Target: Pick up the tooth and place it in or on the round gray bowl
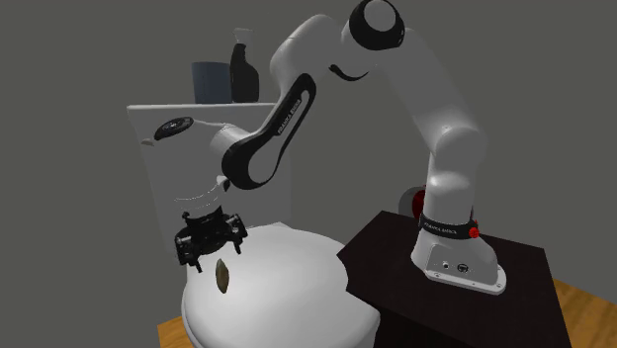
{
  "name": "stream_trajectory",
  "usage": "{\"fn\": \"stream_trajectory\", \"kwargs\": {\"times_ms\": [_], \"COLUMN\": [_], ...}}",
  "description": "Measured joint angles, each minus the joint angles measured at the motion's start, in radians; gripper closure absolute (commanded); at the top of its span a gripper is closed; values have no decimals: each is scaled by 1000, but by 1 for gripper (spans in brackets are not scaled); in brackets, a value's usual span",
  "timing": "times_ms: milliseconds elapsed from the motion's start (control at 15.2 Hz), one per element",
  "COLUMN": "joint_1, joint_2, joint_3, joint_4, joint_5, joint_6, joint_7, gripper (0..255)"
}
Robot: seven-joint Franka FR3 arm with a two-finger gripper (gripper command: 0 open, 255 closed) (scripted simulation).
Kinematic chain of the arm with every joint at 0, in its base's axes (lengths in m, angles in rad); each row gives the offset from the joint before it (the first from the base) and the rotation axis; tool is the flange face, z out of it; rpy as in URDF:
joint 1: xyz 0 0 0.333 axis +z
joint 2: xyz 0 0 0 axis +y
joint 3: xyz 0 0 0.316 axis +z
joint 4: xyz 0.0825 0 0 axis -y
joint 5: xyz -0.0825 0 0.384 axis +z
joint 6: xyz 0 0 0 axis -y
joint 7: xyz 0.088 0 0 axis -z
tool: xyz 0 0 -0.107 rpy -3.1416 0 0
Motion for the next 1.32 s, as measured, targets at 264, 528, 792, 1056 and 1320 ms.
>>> {"fn": "stream_trajectory", "kwargs": {"times_ms": [264,528,792,1056,1320], "joint_1": [20,28,29,29,31], "joint_2": [45,76,79,79,78], "joint_3": [-32,-55,-57,-57,-55], "joint_4": [7,9,8,8,14], "joint_5": [-40,-68,-71,-71,-71], "joint_6": [29,54,57,57,57], "joint_7": [29,43,45,46,45], "gripper": [0,0,0,255,255]}}
